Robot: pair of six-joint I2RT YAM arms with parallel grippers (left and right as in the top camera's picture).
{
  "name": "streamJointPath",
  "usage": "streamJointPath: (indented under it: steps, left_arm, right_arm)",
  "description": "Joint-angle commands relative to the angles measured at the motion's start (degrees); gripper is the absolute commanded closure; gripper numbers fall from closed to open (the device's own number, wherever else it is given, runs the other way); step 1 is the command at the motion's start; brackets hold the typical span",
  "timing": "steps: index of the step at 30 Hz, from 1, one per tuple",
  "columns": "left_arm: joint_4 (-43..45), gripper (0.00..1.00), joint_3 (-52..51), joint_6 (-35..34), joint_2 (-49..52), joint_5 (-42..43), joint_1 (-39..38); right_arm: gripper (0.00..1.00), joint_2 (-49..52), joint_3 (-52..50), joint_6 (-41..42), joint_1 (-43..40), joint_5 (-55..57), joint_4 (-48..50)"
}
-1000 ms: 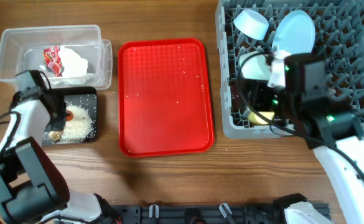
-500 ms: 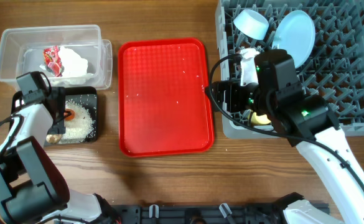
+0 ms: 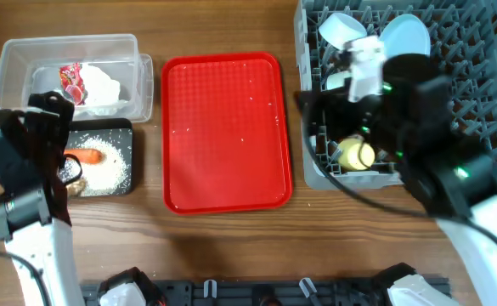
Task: Sort waste into correct bins and load items into the dishwasher rack
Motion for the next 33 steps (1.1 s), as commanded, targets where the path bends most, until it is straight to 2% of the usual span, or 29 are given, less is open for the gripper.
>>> streamJointPath:
  steps: [1,4,7,10,14,15,17,18,20,23,25,29,33]
  left_arm:
    - [-0.2,0.00,0.4,1.5,-1.2,1.3,-0.2]
    - [-0.2,0.00,0.4,1.5,-0.5,1.3,-0.2]
    - [-0.2,0.00,0.4,1.5,-0.3,1.3,-0.2]
    - [-0.3,0.00,0.4,1.5,-0.3,1.3,-0.2]
    - [-0.3,0.00,0.4,1.5,-0.3,1.3,-0.2]
    - [-0.3,0.00,0.4,1.5,-0.3,1.3,-0.2]
    - [-0.2,0.00,0.4,1.5,-0.3,1.3,-0.2]
    - [-0.3,0.00,0.4,1.5,-0.3,1.3,-0.2]
    - [-0.3,0.00,0.4,1.5,-0.3,1.3,-0.2]
    - [-0.3,0.00,0.4,1.5,-0.3,1.3,-0.2]
    - [-0.3,0.00,0.4,1.5,-0.3,1.3,-0.2]
    - [-0.3,0.00,0.4,1.5,-0.3,1.3,-0.2]
    - [-0.3,0.00,0.4,1.5,-0.3,1.3,-0.2]
  right_arm:
    - [0.00,-7.7,6.0,-1.6,0.2,4.0,0.3]
    - [0.00,-14.5,5.9,-1.7,0.2,4.1,-1.7]
    - [0.00,-16.6,5.9,-1.8,0.2,4.1,-5.7]
    - [0.00,-16.7,5.9,-5.5,0.2,6.3,-12.9]
    - [0.00,-16.9,2.9,-5.4,0.4,17.7,-8.9]
    - [0.00,-17.4,-1.0,-5.2,0.0,21.5,-4.2]
    - [0.00,-19.0,-8.5,-5.4,-3.2,20.5,5.7]
    - [0.00,-22.6,-17.7,-9.0,-7.1,12.4,16.0]
    - [0.00,-29.3,-30.9,-11.7,-11.0,3.8,28.5]
    - [0.00,-43.3,-52.8,-6.0,-15.0,2.1,43.8]
    - [0.00,-51.6,-63.0,-6.0,-15.7,2.1,49.5]
    - [0.00,-65.7,-76.5,-6.3,-15.8,2.0,53.3]
    - [0.00,-67.5,-79.6,-6.6,-15.7,2.5,52.6]
